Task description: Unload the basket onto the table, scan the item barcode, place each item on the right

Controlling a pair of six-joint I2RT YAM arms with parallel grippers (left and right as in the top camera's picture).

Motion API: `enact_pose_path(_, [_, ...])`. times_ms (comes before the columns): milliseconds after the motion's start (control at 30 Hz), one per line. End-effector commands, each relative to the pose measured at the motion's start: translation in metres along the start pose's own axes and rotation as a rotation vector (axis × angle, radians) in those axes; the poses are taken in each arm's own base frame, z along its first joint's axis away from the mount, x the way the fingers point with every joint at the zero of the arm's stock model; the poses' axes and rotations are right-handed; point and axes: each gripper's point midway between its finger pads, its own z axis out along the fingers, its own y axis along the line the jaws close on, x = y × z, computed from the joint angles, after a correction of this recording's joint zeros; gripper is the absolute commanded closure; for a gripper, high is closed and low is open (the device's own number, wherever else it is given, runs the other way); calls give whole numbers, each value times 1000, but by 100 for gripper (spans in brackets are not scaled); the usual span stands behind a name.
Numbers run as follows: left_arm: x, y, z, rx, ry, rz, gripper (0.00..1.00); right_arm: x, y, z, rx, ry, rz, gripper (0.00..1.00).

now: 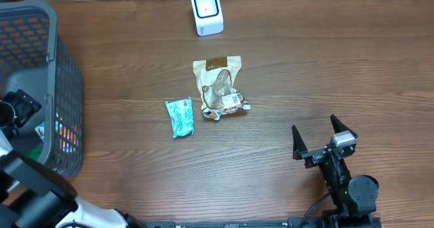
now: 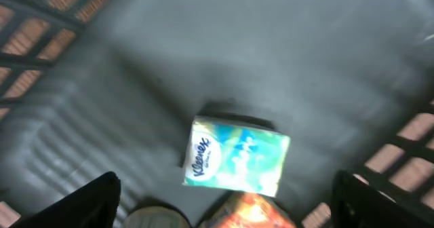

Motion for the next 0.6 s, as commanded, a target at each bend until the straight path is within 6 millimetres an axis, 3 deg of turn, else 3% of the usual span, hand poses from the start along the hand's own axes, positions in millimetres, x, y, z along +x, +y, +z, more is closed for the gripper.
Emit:
enact_pose_path(0, [9,3,23,-24,58,-4,22,2,-3,0,16,-2,4,0])
enact_pose_path(233, [20,-14,55,-45,124,1,33,2,-3,0,16,-2,4,0])
enact_pose_path(567, [27,-3,70,-168,142,-50,34,2,-3,0,16,-2,4,0])
